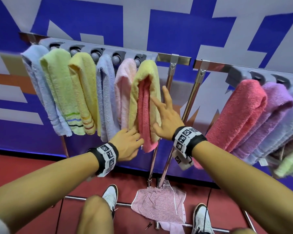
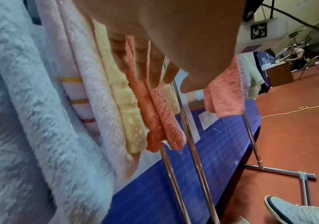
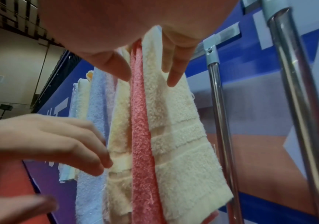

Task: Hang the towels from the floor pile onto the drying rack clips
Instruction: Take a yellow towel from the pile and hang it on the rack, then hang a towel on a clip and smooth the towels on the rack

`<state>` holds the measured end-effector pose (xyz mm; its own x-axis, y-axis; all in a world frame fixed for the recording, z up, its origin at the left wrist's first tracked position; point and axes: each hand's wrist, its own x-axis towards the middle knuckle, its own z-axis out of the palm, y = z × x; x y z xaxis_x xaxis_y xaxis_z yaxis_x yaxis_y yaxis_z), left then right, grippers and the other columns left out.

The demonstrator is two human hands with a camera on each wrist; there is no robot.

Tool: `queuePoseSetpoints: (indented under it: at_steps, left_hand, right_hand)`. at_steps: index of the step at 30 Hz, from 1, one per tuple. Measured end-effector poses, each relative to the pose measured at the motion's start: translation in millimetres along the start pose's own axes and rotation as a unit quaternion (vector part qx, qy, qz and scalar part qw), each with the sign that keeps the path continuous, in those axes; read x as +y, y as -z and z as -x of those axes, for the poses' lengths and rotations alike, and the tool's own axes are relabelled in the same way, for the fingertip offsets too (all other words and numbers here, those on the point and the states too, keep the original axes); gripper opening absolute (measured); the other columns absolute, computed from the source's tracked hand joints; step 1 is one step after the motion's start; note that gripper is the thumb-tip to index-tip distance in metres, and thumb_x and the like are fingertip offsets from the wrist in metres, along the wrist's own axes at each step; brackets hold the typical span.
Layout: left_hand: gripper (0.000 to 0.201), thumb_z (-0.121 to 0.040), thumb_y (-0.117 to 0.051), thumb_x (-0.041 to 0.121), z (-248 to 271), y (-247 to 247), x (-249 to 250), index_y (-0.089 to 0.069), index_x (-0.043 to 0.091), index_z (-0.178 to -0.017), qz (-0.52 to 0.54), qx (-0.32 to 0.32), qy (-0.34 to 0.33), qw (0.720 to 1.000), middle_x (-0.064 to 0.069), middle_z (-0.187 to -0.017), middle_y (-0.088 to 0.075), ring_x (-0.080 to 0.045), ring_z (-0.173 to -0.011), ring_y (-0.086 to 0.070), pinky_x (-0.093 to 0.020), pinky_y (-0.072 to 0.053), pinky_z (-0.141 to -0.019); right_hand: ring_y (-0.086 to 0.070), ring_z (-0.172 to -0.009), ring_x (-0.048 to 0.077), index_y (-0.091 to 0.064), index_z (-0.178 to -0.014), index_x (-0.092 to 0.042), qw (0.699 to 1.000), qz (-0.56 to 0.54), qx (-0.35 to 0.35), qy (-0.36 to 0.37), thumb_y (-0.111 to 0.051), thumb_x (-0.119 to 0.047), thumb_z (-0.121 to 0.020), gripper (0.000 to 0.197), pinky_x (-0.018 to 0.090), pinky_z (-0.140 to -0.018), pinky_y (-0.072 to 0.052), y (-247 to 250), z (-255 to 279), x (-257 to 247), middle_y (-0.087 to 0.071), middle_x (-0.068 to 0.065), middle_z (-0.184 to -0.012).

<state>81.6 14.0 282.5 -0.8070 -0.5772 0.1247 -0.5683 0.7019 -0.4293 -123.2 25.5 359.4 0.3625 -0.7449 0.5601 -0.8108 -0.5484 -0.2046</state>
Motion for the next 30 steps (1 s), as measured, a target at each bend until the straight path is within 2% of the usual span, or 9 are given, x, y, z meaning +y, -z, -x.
queuePoseSetpoints:
  at_steps: [2,4,8,11,14,18,22,26,30]
  left_hand:
    - [0.036,-0.076,-0.045,0.039,-2,12,2,-0.057,0.016,-0.101,0.005,0.050,-0.009,0.999,-0.007,-0.103,-0.062,-0.031,-0.096,-0.057,-0.040,-0.041,-0.071]
    - [0.043,-0.076,-0.050,0.040,-5,25,4,-0.057,0.017,-0.111,0.011,0.072,-0.017,0.997,-0.010,-0.118,-0.061,-0.031,-0.106,-0.057,-0.041,-0.044,-0.077]
    - [0.067,-0.075,-0.054,0.056,-10,39,22,-0.056,0.021,-0.132,0.035,0.037,0.034,0.998,-0.019,-0.142,-0.051,-0.036,-0.132,-0.047,-0.053,-0.045,-0.099]
    - [0.080,-0.083,-0.045,0.068,-11,31,54,-0.031,0.028,-0.152,0.053,-0.015,0.069,0.996,-0.018,-0.162,-0.018,-0.034,-0.151,-0.015,-0.060,-0.020,-0.116]
    - [0.084,-0.087,-0.038,0.071,-9,17,85,-0.014,0.032,-0.157,0.075,-0.078,0.080,0.991,-0.014,-0.166,0.002,-0.030,-0.153,0.004,-0.061,-0.005,-0.119]
    - [0.085,-0.087,-0.036,0.074,-5,-14,117,-0.007,0.035,-0.157,0.084,-0.113,0.085,0.986,-0.012,-0.166,0.005,-0.029,-0.153,0.006,-0.063,-0.001,-0.118]
    - [0.088,-0.086,-0.034,0.077,-5,-46,147,-0.001,0.036,-0.157,0.115,-0.150,0.096,0.977,-0.010,-0.166,0.009,-0.028,-0.153,0.009,-0.062,0.001,-0.118]
    - [0.088,-0.087,-0.034,0.077,-9,-74,171,-0.001,0.037,-0.157,0.155,-0.177,0.100,0.967,-0.009,-0.166,0.009,-0.028,-0.153,0.009,-0.062,-0.001,-0.119]
    - [0.087,-0.086,-0.037,0.076,-25,-100,177,-0.004,0.037,-0.157,0.184,-0.181,0.120,0.959,-0.009,-0.166,0.006,-0.027,-0.153,0.007,-0.062,-0.002,-0.119]
  right_hand:
    - [-0.063,-0.087,0.025,-0.018,-0.152,-0.034,1.000,-0.004,-0.020,-0.010,-0.060,-0.023,-0.069,0.094,0.031,-0.058,-0.048,10,9,1,0.008,0.007,-0.164]
    - [-0.057,-0.118,0.033,-0.020,-0.153,-0.031,0.998,0.012,-0.051,-0.035,-0.061,-0.033,-0.075,0.088,0.041,-0.077,-0.055,18,19,2,0.002,0.003,-0.165]
    - [-0.023,-0.147,0.033,-0.024,-0.154,-0.026,0.983,0.107,-0.122,-0.089,-0.059,-0.054,-0.083,0.084,0.051,-0.109,-0.039,26,45,10,-0.008,0.010,-0.164]
    - [-0.008,-0.151,0.031,-0.016,-0.155,-0.032,0.965,0.147,-0.185,-0.115,-0.052,-0.066,-0.084,0.086,0.051,-0.110,-0.036,18,80,15,0.001,0.005,-0.165]
    - [-0.003,-0.151,0.030,-0.010,-0.156,-0.035,0.949,0.172,-0.232,-0.126,-0.046,-0.070,-0.084,0.088,0.049,-0.109,-0.036,6,118,16,0.007,0.003,-0.165]
    - [-0.004,-0.151,0.031,-0.011,-0.155,-0.036,0.937,0.178,-0.262,-0.149,-0.040,-0.076,-0.080,0.090,0.051,-0.108,-0.039,-19,164,25,0.006,0.004,-0.165]
    - [-0.002,-0.151,0.030,-0.011,-0.155,-0.037,0.926,0.164,-0.299,-0.163,-0.018,-0.081,-0.063,0.102,0.056,-0.111,-0.034,-45,203,32,0.008,0.002,-0.165]
    - [-0.002,-0.151,0.029,-0.011,-0.155,-0.037,0.918,0.139,-0.322,-0.185,-0.041,-0.074,-0.078,0.090,0.053,-0.107,-0.038,-69,231,45,0.009,0.002,-0.165]
    - [-0.003,-0.151,0.030,-0.011,-0.155,-0.037,0.909,0.117,-0.343,-0.206,-0.048,-0.069,-0.081,0.089,0.051,-0.107,-0.038,-91,246,60,0.006,0.004,-0.165]
